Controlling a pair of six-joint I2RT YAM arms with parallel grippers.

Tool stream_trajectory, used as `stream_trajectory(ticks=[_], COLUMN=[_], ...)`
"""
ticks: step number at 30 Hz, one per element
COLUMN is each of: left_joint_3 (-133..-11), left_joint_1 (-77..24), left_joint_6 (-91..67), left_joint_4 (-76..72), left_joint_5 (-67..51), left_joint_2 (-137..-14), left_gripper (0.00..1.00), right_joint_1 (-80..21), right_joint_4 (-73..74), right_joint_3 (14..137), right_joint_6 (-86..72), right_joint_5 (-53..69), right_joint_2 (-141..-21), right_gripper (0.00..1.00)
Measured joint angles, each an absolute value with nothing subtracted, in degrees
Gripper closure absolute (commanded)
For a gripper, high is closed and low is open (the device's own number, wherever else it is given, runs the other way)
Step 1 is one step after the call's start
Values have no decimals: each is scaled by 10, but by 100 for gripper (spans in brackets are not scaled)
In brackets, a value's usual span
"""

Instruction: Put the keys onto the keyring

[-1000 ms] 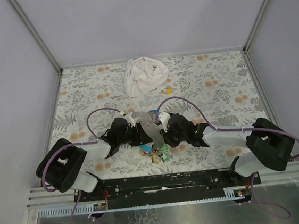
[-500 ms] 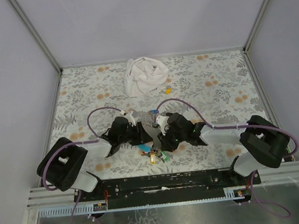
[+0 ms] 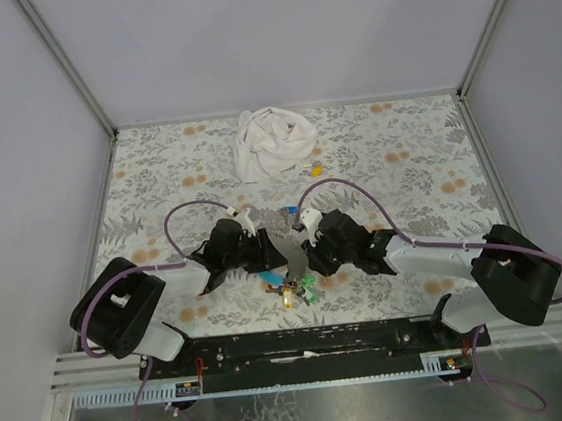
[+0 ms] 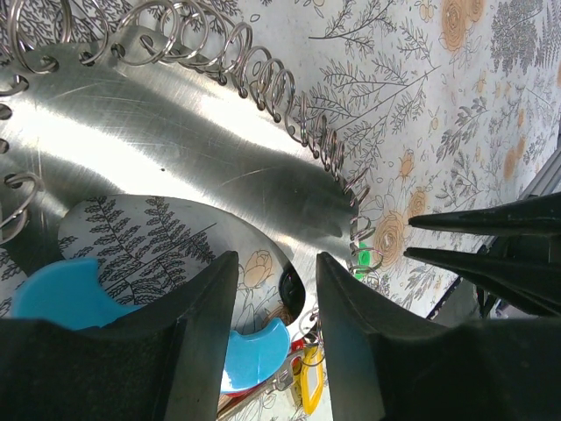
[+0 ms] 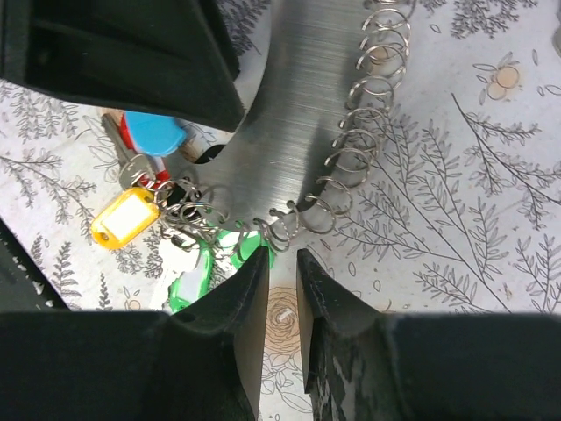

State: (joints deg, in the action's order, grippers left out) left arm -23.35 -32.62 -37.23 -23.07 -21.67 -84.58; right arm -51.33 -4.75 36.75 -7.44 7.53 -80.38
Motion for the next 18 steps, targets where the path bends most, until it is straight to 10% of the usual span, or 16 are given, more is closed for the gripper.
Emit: stream_trajectory(ticks=[18], left_joint_3=[-234], left_joint_1=[-326], left_joint_6=[-372], left_joint_4=[-234], left_joint_5=[-217], left_joint_2=[-848], left_gripper=[59], right_joint_1=[-510], right_joint_4=[-70], right_joint_3=[368], right_joint_6=[-113], right_joint_5=[62], right_joint_2=[-851], right_gripper=[78])
